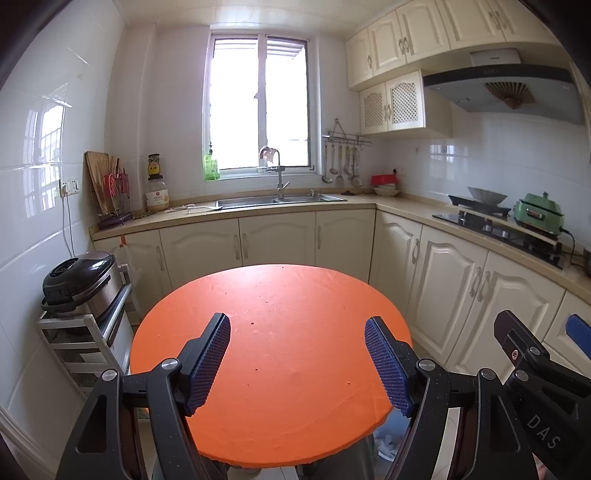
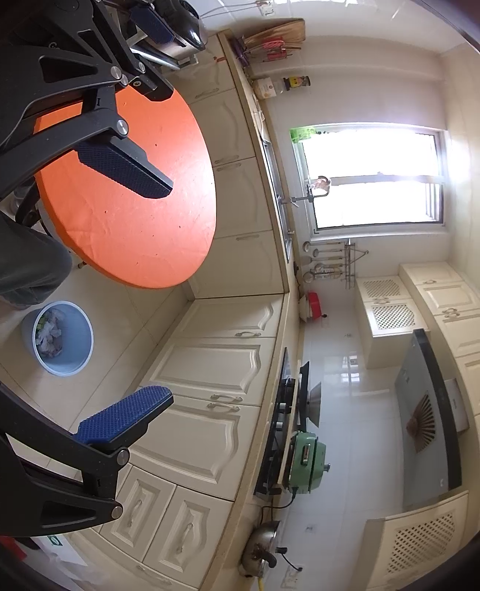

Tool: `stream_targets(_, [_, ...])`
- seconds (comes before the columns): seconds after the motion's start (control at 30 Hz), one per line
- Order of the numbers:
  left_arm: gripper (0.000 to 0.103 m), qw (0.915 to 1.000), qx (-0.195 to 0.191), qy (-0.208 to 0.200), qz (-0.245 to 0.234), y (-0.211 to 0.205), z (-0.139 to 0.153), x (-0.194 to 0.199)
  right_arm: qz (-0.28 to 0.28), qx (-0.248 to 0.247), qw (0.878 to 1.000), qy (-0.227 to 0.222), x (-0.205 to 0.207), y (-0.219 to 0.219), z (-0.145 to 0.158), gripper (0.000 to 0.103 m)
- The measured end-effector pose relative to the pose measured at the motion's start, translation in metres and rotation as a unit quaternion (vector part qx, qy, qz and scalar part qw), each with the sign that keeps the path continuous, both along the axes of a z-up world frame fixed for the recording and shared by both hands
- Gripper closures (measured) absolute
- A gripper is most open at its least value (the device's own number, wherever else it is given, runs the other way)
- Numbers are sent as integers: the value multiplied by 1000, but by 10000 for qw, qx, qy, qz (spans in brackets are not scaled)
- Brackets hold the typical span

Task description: Collect trash

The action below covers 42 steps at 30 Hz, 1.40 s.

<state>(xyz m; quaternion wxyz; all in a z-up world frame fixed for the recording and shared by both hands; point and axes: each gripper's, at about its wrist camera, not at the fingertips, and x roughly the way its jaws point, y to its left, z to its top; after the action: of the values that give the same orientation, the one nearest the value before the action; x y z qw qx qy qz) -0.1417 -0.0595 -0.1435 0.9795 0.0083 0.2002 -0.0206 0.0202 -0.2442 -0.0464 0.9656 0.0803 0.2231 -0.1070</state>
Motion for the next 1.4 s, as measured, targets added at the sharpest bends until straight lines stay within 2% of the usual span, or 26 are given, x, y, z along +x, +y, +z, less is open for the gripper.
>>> stream_targets(1.4, [32,9994,74,292,-168,6,2,28,-144,43,9995,273,11,-2,-11,0])
